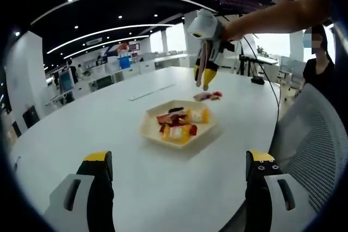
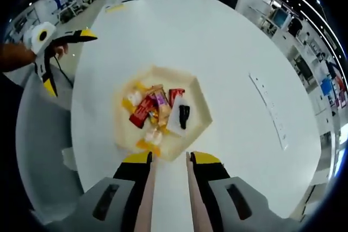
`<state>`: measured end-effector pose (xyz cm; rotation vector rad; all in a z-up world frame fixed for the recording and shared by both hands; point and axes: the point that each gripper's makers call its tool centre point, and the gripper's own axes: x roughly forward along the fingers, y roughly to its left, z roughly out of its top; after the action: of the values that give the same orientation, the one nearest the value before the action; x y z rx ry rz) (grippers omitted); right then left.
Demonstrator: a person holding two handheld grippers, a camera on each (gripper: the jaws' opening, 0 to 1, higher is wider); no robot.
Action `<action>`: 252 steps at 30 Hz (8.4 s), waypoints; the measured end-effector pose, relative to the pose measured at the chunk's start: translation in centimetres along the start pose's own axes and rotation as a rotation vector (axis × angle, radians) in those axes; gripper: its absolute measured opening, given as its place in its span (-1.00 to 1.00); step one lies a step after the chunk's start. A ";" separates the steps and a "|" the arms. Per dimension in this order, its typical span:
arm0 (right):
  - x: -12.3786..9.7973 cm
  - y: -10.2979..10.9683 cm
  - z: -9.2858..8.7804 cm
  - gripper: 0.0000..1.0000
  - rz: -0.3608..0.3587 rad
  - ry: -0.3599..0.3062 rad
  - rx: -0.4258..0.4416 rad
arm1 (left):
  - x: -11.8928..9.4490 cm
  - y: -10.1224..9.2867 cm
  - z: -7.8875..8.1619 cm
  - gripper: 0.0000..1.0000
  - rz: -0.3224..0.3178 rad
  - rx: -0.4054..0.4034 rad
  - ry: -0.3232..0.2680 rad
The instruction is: Place the target food into the container with the food tongs after gripping and lifting it, then release it inside without dropping or visibly crushing the food.
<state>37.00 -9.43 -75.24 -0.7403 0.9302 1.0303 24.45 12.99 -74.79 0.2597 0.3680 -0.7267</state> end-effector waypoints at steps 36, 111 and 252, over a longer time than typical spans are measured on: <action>-0.6 -5.6 -9.5 -0.44 -0.073 -0.009 0.079 | 0.2 0.1 -0.7 0.98 0.005 -0.003 0.033; 3.8 -5.3 -12.7 -0.65 -0.086 0.068 0.267 | 0.3 0.0 -0.7 0.98 -0.005 -0.012 0.032; 0.7 3.1 10.5 -0.51 0.114 -0.011 -0.085 | -0.3 1.0 -0.1 0.96 0.037 -0.018 -0.004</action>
<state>37.23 0.95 -71.68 -0.7576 0.9323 1.1792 24.90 13.89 -74.66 0.2478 0.3651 -0.6874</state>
